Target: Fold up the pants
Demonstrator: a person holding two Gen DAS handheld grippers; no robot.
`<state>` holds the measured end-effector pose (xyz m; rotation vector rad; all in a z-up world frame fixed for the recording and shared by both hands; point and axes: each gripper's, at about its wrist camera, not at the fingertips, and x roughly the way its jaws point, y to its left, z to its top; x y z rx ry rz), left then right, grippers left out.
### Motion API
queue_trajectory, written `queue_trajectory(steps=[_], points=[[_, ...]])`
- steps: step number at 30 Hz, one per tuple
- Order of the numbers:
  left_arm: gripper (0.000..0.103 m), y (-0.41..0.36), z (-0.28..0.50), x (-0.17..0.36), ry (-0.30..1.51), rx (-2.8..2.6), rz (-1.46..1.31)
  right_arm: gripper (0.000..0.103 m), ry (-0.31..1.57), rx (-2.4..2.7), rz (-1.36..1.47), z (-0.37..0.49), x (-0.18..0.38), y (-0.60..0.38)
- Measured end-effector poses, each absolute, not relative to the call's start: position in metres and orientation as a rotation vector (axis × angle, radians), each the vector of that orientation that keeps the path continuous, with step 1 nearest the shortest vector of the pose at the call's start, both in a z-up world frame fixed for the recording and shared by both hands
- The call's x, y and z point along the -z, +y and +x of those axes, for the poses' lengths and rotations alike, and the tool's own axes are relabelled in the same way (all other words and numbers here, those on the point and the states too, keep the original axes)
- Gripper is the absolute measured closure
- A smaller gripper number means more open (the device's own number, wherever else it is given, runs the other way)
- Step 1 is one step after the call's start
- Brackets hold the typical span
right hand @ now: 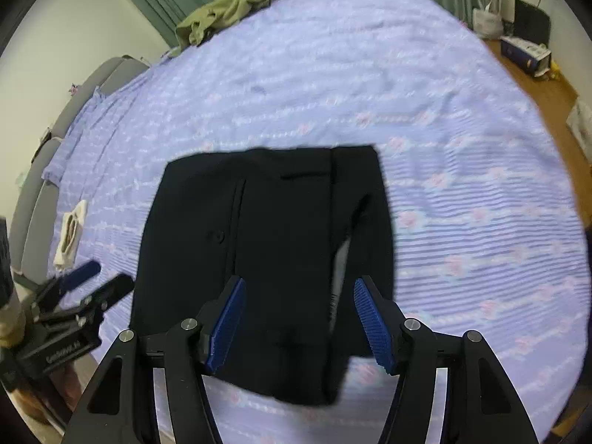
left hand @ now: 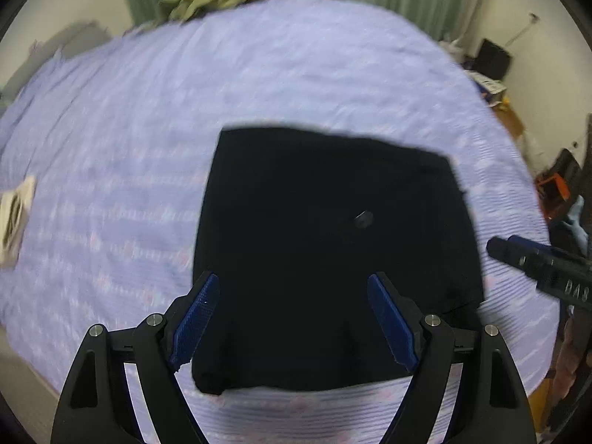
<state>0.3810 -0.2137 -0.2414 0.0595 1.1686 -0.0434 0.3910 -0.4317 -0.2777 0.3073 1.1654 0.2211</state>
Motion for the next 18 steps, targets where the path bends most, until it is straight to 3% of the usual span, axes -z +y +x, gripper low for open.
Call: queue_trajectory(steps=[5,9,14,18], points=[[0.021,-0.192,0.374,0.270,1.231,0.007,0.031,0.041,1.245,-0.207,0.370,0.411,0.320,-0.420],[0.021,-0.181,0.370,0.275,1.240,0.009,0.008,0.054,1.314,-0.196,0.423,0.418,0.341,-0.415],[0.021,-0.178,0.369,0.270,1.221,0.021,-0.036,0.065,1.215,-0.239,0.463,0.403,0.307,-0.415],[0.021,-0.180,0.372,0.267,1.213,0.027,-0.046,0.065,1.232,-0.229,0.438,0.413,0.309,-0.413]])
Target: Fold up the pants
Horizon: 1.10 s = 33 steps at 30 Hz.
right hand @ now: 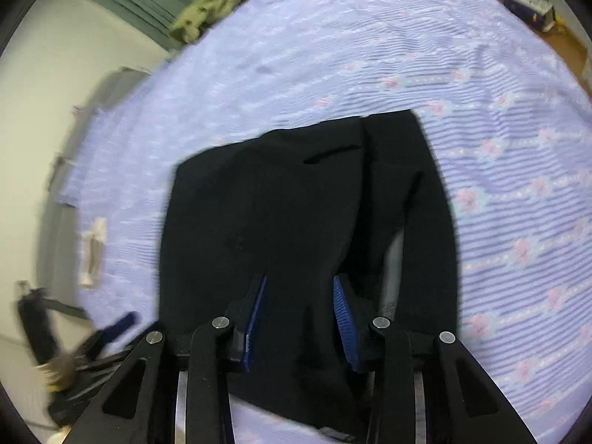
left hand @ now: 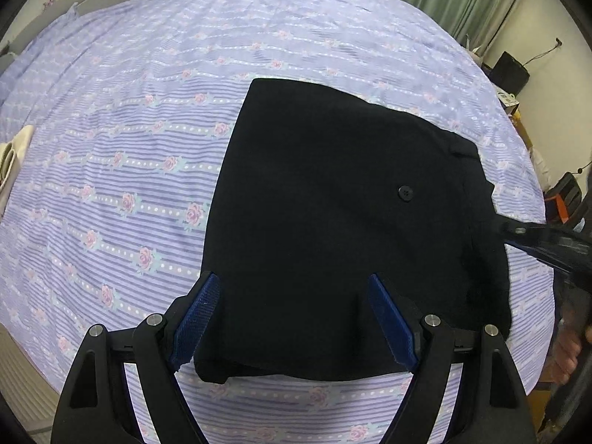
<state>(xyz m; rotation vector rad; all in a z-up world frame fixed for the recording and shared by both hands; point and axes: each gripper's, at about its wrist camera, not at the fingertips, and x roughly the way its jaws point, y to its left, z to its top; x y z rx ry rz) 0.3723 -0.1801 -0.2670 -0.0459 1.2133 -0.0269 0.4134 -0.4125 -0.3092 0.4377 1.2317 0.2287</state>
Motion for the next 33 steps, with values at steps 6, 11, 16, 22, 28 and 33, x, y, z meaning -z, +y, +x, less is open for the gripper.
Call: queue_trajectory(steps=[6,11,16,22,28,33], points=[[0.021,-0.185,0.373,0.264,1.209,0.038,-0.031,0.078,1.297,-0.227,0.582,0.419,0.339,-0.421],[0.021,-0.185,0.374,0.265,1.221,0.027,-0.048,0.097,1.279,-0.230,0.520,0.414,0.320,-0.414],[0.021,-0.194,0.377,0.259,1.205,0.053,-0.029,0.097,1.205,-0.201,0.428,0.429,0.295,-0.427],[0.021,-0.210,0.378,0.259,1.203,0.082,0.020,0.097,1.281,-0.137,0.355,0.438,0.326,-0.447],[0.020,-0.208,0.378,0.262,1.211,0.054,0.042,0.052,1.254,-0.027,0.425,0.423,0.321,-0.462],[0.017,-0.198,0.375,0.259,1.195,0.027,0.049,0.025,1.131,0.007,0.450,0.390,0.284,-0.469]])
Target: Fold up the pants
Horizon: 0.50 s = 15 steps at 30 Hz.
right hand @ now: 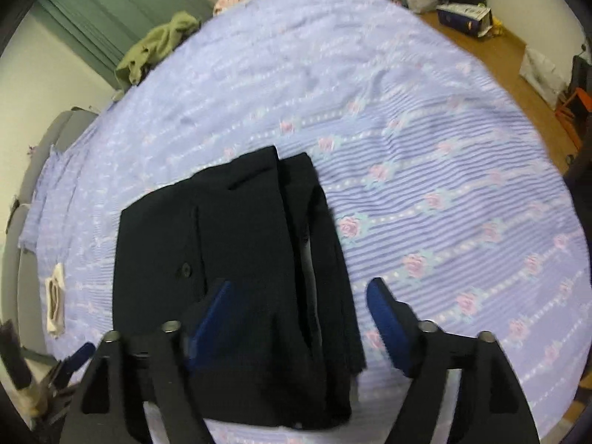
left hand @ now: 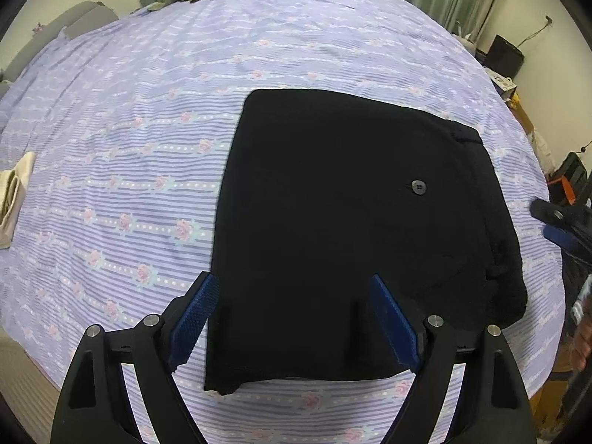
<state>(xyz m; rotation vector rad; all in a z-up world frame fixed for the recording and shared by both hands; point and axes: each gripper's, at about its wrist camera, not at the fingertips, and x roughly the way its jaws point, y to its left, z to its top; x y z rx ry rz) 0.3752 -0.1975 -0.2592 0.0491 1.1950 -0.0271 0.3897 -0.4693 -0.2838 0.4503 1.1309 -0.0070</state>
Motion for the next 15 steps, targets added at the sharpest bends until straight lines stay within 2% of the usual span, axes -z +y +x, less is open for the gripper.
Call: queue_trajectory(steps=[5,15], points=[[0.012,-0.189,0.372,0.258,1.171,-0.006,0.123,0.024,1.160,-0.036,0.417,0.374,0.289,-0.467],[0.012,-0.202,0.382,0.266,1.188,-0.050,0.133,0.024,1.240,-0.090,0.536,0.395,0.349,-0.472]])
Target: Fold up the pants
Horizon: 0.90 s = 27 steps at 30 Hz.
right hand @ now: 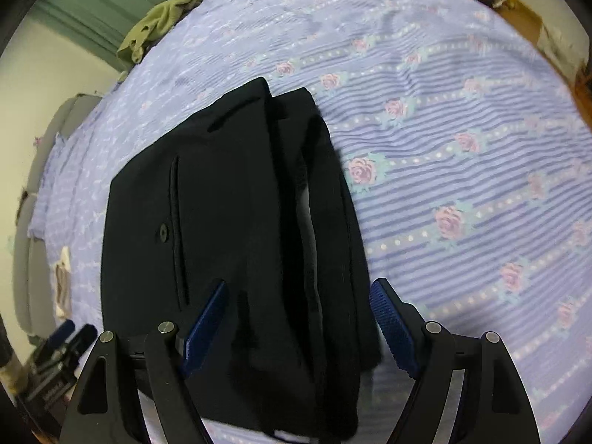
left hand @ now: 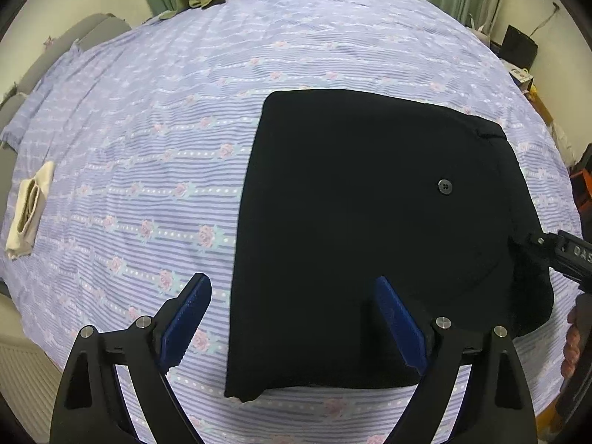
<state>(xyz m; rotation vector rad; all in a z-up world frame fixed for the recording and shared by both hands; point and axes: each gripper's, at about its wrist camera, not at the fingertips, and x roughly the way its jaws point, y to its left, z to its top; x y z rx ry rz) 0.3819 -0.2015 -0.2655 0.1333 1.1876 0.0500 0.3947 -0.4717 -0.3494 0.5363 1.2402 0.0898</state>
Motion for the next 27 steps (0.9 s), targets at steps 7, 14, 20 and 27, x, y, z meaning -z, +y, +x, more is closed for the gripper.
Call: queue_trajectory(steps=[7,14,20,27], points=[[0.012,-0.205,0.389,0.272,1.198,-0.050,0.117,0.023,1.277,-0.128,0.727,0.385,0.382,-0.489],[0.012,-0.193,0.391,0.283,1.232,-0.074,0.083,0.020,1.318,-0.231,0.698,0.381,0.390,-0.472],[0.012,-0.187,0.393,0.285,1.232,-0.078,0.084,0.019,1.356,-0.247,0.769,0.398,0.395,-0.477],[0.012,-0.176,0.398,0.281,1.205,-0.076,0.074,0.021,1.239,-0.351,0.838,0.397,0.358,-0.465]])
